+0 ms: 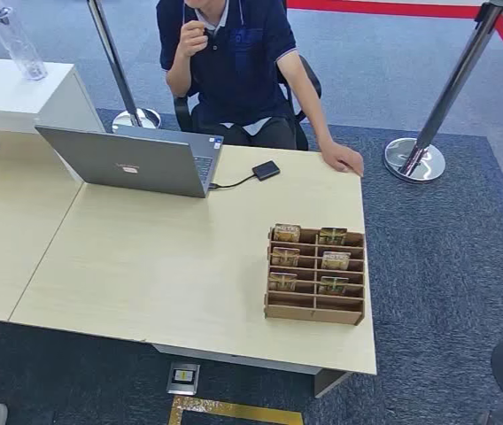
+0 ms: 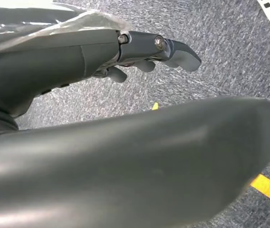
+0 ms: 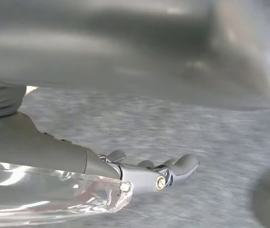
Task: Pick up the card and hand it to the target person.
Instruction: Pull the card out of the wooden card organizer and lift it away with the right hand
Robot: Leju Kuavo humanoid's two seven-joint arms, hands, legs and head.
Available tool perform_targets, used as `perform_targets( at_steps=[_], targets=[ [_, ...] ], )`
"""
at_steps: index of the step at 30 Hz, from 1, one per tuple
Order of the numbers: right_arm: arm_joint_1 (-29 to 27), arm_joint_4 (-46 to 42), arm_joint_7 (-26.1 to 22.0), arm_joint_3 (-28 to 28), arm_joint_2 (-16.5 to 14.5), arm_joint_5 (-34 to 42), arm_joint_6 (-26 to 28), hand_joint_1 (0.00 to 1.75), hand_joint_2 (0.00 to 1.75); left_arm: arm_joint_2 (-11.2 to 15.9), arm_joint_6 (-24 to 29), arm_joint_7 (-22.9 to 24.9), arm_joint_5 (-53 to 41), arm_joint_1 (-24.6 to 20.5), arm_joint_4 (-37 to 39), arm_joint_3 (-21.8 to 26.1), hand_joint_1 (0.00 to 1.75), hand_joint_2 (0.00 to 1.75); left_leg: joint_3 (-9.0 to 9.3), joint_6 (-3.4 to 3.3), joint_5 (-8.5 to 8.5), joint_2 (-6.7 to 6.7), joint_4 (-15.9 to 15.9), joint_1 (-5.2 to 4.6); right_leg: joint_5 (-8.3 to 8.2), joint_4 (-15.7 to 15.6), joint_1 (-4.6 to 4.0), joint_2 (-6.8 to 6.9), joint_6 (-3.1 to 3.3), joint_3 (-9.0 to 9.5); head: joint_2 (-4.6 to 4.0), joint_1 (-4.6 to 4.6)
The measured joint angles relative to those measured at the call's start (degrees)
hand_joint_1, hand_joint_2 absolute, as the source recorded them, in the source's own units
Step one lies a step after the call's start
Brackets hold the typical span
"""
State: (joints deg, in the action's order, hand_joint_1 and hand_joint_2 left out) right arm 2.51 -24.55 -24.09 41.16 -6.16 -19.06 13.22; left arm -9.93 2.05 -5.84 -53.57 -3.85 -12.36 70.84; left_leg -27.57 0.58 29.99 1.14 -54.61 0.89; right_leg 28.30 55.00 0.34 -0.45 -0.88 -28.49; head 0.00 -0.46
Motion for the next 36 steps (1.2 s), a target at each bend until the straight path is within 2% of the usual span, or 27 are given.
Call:
perform_targets(
  at_steps=[3,11,20,26,30,36],
  targets=[
    [-0.34,-3.29,-0.84,-0.04,-0.57,-0.01,-0.54,0.00,0.00,-0.07,0.00,0.00,-0.25,-0.07,0.09,0.41,0.00,0.00,0.00,0.00,0.00,0.00,0.00,0.00,0.00,0.00,0.00,0.00,0.00,0.01,0.00,0.01],
    [-3.16,-19.16,-3.49,-3.45,-2.65,-1.51,-1.62,0.00,0.00,-0.36,0.00,-0.08,-1.02,-0.20,0.36,1.29,0.00,0.00,0.01,0.00,0.00,-0.01,0.00,-0.01,0.00,0.02,0.01,0.00,0.00,0.02,0.00,0.01],
    [-5.74,-36.03,-4.36,-14.02,-3.32,-4.88,-2.06,0.00,0.00,-0.62,0.00,-0.66,-1.66,-0.20,0.56,2.17,0.00,0.00,0.05,0.02,-0.03,-0.01,0.00,-0.01,-0.02,0.04,0.01,0.00,0.02,0.06,0.00,0.01],
    [-5.65,-43.41,-3.88,-22.44,-3.21,-7.08,-2.25,0.00,0.00,-0.82,-0.01,-0.79,-1.99,-0.21,0.65,2.56,0.00,0.00,0.08,0.04,-0.05,-0.05,-0.01,-0.01,-0.02,0.09,0.00,0.00,0.02,0.11,0.00,0.01],
    [-4.76,-45.56,-3.51,-27.58,-3.24,-8.19,-2.16,0.00,1.75,-0.91,-0.01,-0.90,-2.11,-0.14,0.69,2.66,0.00,0.00,0.08,0.04,-0.06,-0.06,0.00,-0.01,-0.03,0.14,0.00,0.00,0.04,0.13,0.00,0.01],
    [-1.80,-47.88,-2.01,-38.88,-3.30,-11.81,-0.71,0.00,1.75,-0.98,-0.13,-1.20,-2.42,-0.34,0.73,2.98,0.00,0.00,0.13,0.10,-0.14,-0.09,0.00,0.00,-0.04,0.17,0.00,0.00,0.06,0.13,0.00,0.01]
  ],
)
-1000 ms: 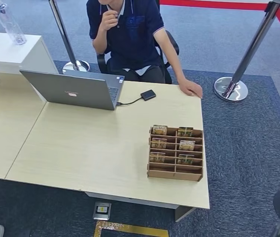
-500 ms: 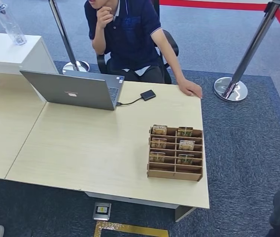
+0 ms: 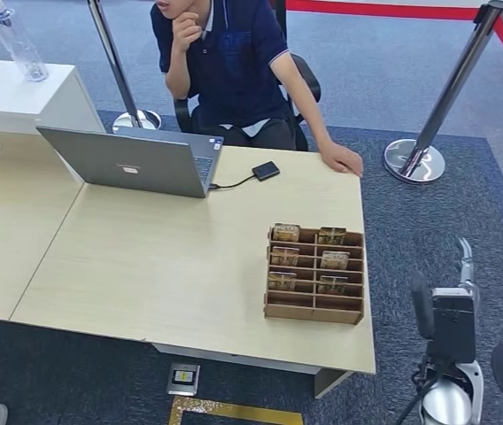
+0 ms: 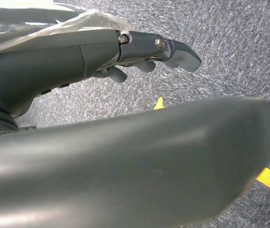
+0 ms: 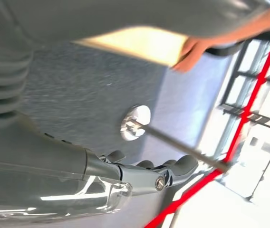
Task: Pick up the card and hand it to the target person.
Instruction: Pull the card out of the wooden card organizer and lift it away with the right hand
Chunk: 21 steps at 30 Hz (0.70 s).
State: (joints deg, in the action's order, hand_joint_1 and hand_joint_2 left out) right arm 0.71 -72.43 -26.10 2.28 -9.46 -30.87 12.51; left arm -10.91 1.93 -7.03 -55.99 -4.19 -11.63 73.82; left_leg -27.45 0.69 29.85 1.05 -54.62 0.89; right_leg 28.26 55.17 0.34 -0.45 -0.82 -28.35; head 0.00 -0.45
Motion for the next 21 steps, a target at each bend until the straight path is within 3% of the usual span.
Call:
perform_targets(
  at_steps=[11,18,19,21],
  targets=[
    [3.73,-3.71,4.24,-19.24,0.08,-11.92,6.09,0.00,1.75,-0.09,-0.39,-0.89,-0.89,-0.10,0.13,0.61,0.00,0.00,0.00,0.01,-0.01,-0.01,0.00,0.00,0.00,0.02,0.00,0.00,0.01,-0.02,0.00,0.00],
    [4.55,-6.38,5.71,-27.13,1.48,-22.83,6.90,0.00,1.75,-0.05,-0.93,-1.53,-1.14,-0.18,0.16,0.81,0.00,0.00,0.00,0.01,-0.01,-0.01,0.00,0.00,0.00,0.01,0.00,0.00,0.00,-0.03,0.00,-0.01],
    [4.55,-6.85,6.03,-27.84,1.89,-24.89,6.72,0.32,1.75,-0.01,-1.03,-1.62,-1.07,-0.23,0.16,0.93,0.00,0.00,0.00,0.00,-0.01,-0.01,0.00,0.00,0.00,0.01,0.00,0.00,0.00,-0.03,0.00,-0.01],
    [4.39,-7.93,6.85,-28.81,2.96,-28.97,6.19,1.12,1.75,0.15,-1.20,-1.69,-0.83,-0.38,0.16,1.28,0.00,0.00,0.01,0.00,-0.01,-0.01,-0.01,0.00,0.00,0.00,0.00,0.00,0.00,-0.03,0.00,-0.01]
  ],
)
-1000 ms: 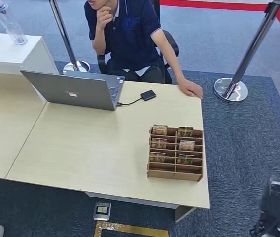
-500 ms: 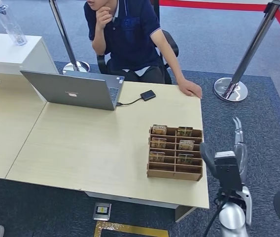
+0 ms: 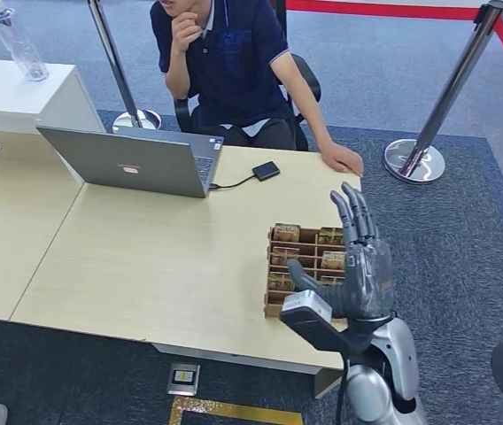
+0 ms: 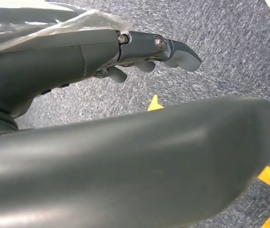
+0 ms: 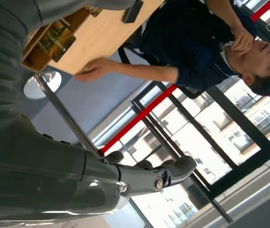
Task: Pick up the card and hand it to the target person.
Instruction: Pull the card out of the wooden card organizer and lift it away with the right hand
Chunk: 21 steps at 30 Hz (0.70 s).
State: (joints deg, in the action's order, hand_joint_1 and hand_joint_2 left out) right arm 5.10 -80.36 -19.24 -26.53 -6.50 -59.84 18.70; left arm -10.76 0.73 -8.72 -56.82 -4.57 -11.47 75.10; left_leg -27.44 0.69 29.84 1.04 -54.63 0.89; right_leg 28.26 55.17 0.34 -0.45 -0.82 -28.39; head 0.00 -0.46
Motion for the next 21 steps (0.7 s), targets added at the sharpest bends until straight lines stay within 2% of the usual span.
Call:
perform_targets(
  at_steps=[1,2,9,14,19,21],
  targets=[
    [-0.23,-0.62,0.54,-0.21,0.64,-1.78,-0.25,1.53,1.75,0.10,-0.14,0.00,0.14,-0.07,0.00,0.20,0.00,0.00,0.00,0.00,0.00,0.00,0.00,0.00,0.00,0.00,0.00,0.00,0.00,0.00,0.00,0.00],
    [-0.61,-1.27,1.17,-0.29,1.31,-3.45,-0.45,1.62,1.75,0.19,-0.29,0.00,0.26,-0.11,0.00,0.39,0.00,0.00,0.00,0.00,0.00,0.00,0.00,0.00,0.00,-0.01,0.00,0.00,0.00,0.00,0.00,0.01],
    [-3.65,-3.88,7.72,-0.27,5.62,-14.97,-2.56,1.64,1.75,0.45,-0.81,0.00,0.43,-0.19,0.00,0.79,0.00,0.00,-0.01,0.00,0.01,0.00,0.00,0.00,0.00,-0.02,0.00,0.00,0.00,-0.02,0.00,0.00],
    [-4.44,-3.27,12.61,-0.26,7.11,-22.42,-4.54,1.47,1.75,0.58,-1.16,-0.08,0.17,-0.22,0.00,0.79,0.00,0.00,-0.01,0.00,0.01,0.00,0.00,0.00,0.00,-0.01,0.00,0.00,0.00,-0.02,0.00,0.01],
    [-5.02,-2.77,13.36,-0.32,7.38,-22.52,-5.45,1.41,1.75,0.66,-1.73,-0.28,-0.16,-0.23,0.00,0.79,0.00,0.00,-0.02,0.00,0.01,0.00,0.00,0.00,0.00,0.00,0.00,0.00,0.00,-0.02,0.00,0.01],
    [-5.06,-2.29,12.91,-0.50,7.32,-21.51,-5.67,1.27,1.75,0.66,-1.78,-0.27,-0.24,-0.24,0.00,0.79,0.00,0.00,-0.02,0.00,0.01,0.00,0.00,0.00,0.00,-0.01,0.00,0.00,0.00,-0.02,0.00,0.01]
  ],
)
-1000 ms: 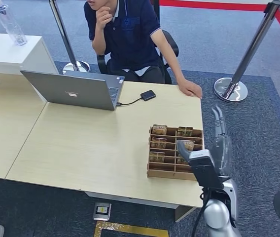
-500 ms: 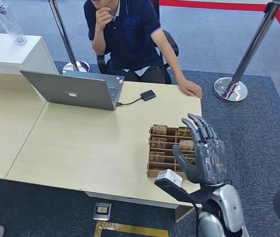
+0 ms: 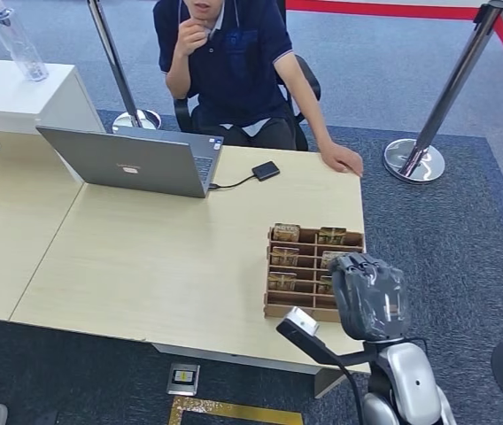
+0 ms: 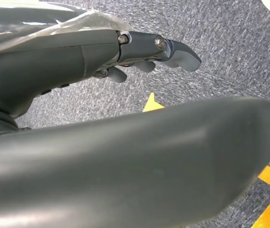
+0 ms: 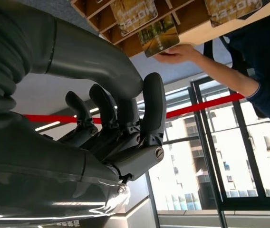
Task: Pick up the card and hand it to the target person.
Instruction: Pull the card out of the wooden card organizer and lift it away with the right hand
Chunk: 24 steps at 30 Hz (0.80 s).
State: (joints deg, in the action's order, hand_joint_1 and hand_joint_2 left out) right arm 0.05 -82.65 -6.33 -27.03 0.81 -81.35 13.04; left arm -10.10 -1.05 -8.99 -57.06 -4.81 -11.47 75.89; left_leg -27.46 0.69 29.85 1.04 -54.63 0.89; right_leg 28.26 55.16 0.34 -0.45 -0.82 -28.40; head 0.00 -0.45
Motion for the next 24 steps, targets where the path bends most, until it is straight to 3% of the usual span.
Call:
perform_targets(
  at_steps=[4,7,24],
  targets=[
    [-0.03,1.27,-0.28,-0.25,-0.57,1.12,-0.02,0.70,1.75,0.00,0.00,0.02,-0.07,0.00,0.00,0.00,0.00,0.00,0.00,0.00,0.00,0.00,0.00,0.00,0.00,0.00,0.00,0.00,0.00,0.00,0.00,0.00],
    [-0.06,2.16,-0.28,-0.36,-1.21,1.51,0.01,0.58,1.75,0.00,0.00,0.06,-0.10,0.00,0.00,0.00,0.00,0.00,0.00,0.00,0.00,0.00,0.00,0.00,0.00,0.00,0.00,0.00,0.00,0.00,0.00,0.01],
    [1.12,9.29,0.17,0.76,-4.51,3.03,-0.01,0.67,1.75,0.01,-0.06,0.36,-0.99,0.00,0.00,-0.01,0.00,0.00,-0.01,0.00,0.00,0.00,0.00,0.00,0.00,0.00,0.00,0.00,0.00,0.00,0.00,0.00]
  ],
)
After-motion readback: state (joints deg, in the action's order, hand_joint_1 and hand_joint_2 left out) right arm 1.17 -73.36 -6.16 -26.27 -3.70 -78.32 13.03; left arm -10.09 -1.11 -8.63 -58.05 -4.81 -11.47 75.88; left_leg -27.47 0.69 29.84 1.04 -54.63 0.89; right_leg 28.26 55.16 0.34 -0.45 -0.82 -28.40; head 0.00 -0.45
